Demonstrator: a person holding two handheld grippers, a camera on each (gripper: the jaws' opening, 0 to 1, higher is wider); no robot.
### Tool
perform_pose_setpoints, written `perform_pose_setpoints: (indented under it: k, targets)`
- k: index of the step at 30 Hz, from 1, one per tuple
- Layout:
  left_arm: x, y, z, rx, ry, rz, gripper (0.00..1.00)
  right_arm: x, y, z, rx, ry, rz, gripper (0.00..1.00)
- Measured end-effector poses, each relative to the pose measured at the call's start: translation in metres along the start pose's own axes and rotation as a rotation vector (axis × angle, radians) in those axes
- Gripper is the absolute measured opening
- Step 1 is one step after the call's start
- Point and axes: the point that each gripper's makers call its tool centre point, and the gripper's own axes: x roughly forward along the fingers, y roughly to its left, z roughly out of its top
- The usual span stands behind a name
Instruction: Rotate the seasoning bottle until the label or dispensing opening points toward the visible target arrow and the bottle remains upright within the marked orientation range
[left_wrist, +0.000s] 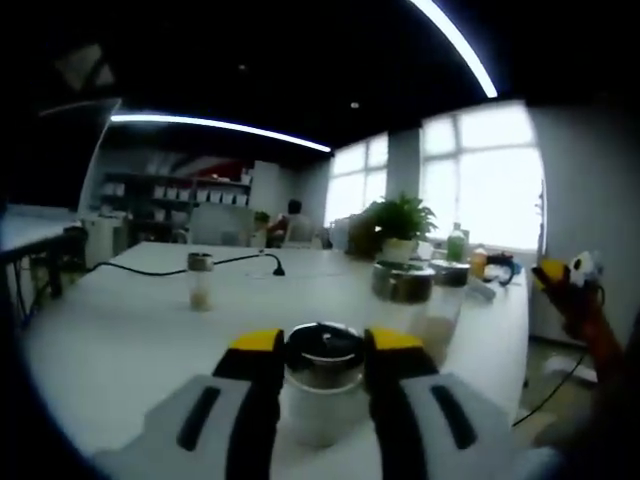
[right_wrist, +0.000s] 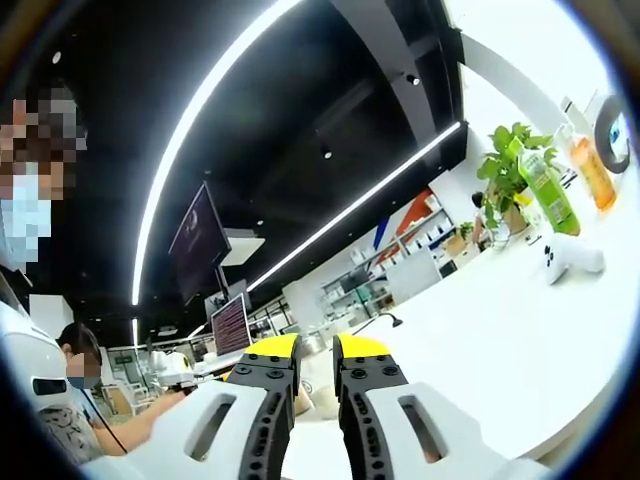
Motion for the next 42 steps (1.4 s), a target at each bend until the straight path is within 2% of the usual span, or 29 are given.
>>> perform_pose_setpoints:
  k: [42]
  targets:
    - [0.0021, -0.0031, -0.0014, 0.003, 0.039, -0.147, 0.33, -0.0004, -0.0001, 0.0003, 0.007, 0.009, 0.011, 0.1]
